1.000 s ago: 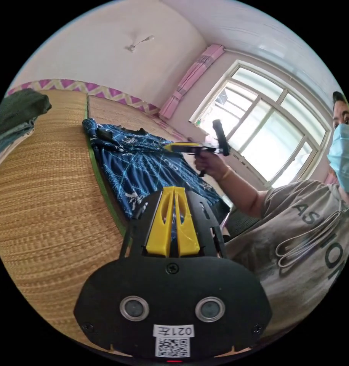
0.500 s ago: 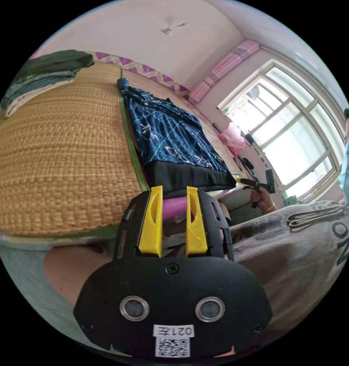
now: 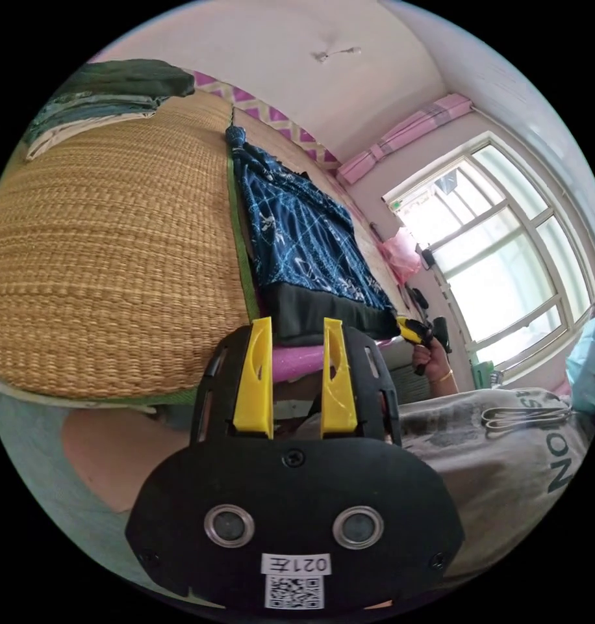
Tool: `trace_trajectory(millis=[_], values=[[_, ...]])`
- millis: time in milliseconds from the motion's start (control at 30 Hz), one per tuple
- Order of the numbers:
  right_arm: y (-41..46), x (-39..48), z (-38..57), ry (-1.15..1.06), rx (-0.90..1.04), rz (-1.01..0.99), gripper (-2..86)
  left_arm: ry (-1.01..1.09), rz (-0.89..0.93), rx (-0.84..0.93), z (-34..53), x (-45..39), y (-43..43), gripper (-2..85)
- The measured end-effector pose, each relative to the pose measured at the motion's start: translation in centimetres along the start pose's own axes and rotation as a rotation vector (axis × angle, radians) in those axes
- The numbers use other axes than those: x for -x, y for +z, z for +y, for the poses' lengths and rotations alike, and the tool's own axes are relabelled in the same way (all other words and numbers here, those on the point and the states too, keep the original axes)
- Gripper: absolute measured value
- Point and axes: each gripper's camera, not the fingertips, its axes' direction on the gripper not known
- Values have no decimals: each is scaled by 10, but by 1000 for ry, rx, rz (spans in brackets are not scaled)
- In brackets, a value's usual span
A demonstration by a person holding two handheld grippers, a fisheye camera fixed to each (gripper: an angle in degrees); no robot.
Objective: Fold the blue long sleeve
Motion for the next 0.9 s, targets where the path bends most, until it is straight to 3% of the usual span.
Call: trace_trajectory(millis=[100,167,300,633,800,900], values=[[10,-3,-3,-30,35,47,46,14,-62,88,-10,-1,27,81],[12,-12,-4,-22,50,50,20,32,-128,130,-15,-3,38,2],[-11,-43,2,-3,36,-77,2,81,-93,149,-17,-4,38,-8],[-57,-76,-28,-46,28,-519,-2,147,221,5,-73,-10,-13,-10],[-61,-41,-132,-146,38,-586,-2,215,213,-16,-169,-27,-21,-10],[-43,-20,-218,-203,51,-575,-1,270,110,-7,-252,-34,-7,-10]])
